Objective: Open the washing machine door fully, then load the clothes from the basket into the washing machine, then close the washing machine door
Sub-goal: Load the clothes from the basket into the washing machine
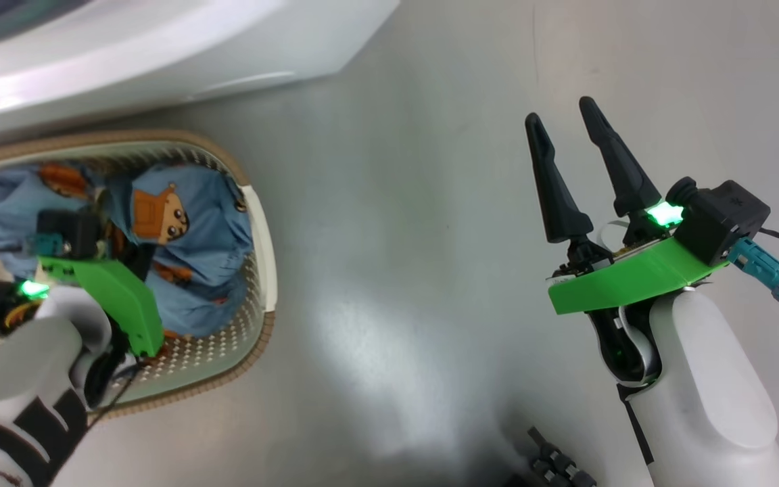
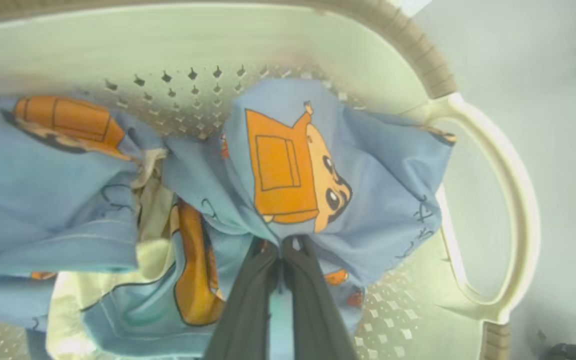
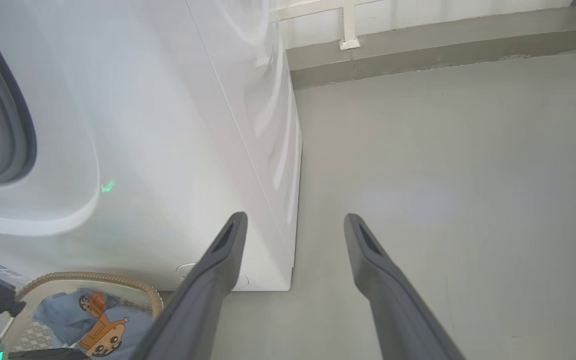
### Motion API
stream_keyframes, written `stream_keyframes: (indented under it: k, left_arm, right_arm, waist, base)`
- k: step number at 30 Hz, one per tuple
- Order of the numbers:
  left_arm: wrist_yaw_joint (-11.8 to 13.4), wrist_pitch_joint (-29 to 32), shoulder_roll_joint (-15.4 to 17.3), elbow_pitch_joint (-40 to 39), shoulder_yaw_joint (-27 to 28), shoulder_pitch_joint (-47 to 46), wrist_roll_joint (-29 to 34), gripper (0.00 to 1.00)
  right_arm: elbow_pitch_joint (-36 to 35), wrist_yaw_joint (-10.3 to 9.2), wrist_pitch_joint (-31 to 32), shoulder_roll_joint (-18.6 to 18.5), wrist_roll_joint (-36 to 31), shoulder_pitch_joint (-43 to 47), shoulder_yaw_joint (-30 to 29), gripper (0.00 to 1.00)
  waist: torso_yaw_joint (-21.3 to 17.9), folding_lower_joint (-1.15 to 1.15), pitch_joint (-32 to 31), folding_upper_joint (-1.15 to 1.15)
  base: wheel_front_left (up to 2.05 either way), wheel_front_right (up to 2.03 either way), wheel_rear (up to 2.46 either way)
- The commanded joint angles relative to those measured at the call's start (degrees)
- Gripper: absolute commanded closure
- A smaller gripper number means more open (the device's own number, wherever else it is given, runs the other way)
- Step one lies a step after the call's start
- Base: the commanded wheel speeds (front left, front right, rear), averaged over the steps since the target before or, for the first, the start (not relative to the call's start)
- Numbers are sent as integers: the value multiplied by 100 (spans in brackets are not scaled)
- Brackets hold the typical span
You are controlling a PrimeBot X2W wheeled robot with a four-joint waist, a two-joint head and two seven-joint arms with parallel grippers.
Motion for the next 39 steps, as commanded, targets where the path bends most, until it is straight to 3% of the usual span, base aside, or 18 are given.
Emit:
stream_keyframes:
  k: [1,10,15,23,32,39]
  left_arm:
    - [-9,-165,197,-121,61,201,-83,100]
    - [-9,-428,384,-628,250,612,-266,100]
    - [-9,-435,490,-1373,1219,963,325,100]
    - [-9,-436,287,-2135,2646,1879,1234,100]
    - [-9,-436,-39,-2681,3771,2791,1918,100]
    - [-9,-437,-270,-3003,4323,3263,2374,100]
  right_arm:
    - [-75,9,-27,31,-77,251,60,0]
    - [-12,9,-27,31,-104,421,-29,0]
    - [24,9,-27,31,-130,535,-128,0]
    - [81,9,-27,-69,-144,630,-188,0]
    - [191,9,-27,-244,-99,837,-184,0]
    - [265,9,-27,-349,-60,1003,-146,0]
  waist:
    - [180,0,-329,0]
    - [297,0,-790,0]
    - [454,0,-1032,0]
    - [653,0,-1469,0]
    - [811,0,-2147,0]
    - [940,0,-2615,0]
  base:
    - [0,0,0]
    - [0,0,0]
    - [0,0,0]
    - [0,0,0]
    - [0,0,0]
    - [0,0,0]
